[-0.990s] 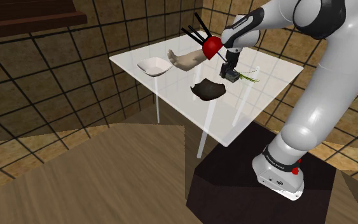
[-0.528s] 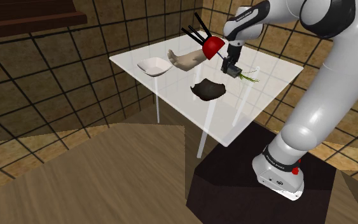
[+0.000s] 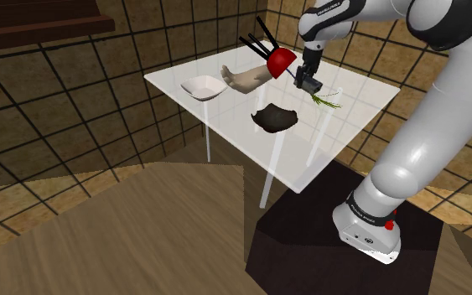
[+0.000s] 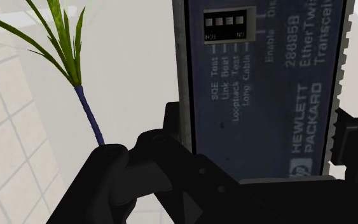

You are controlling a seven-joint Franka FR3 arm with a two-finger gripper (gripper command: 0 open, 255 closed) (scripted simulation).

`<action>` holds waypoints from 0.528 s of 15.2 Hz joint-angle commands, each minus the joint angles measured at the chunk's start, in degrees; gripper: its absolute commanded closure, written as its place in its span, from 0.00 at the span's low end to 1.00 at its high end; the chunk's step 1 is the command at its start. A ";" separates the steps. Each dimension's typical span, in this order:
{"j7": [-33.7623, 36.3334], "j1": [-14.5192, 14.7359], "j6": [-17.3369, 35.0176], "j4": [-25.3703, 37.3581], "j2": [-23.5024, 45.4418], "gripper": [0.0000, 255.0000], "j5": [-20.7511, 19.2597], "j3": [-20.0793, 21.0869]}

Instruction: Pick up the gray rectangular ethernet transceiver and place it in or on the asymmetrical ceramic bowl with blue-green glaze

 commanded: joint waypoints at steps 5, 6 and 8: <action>2.15 0.84 -3.34 0.97 -2.65 1.00 -1.35 0.67; 3.77 1.52 -3.04 -0.48 -3.92 1.00 -1.94 1.34; 6.99 2.80 -2.53 -3.17 -6.28 1.00 -2.95 2.78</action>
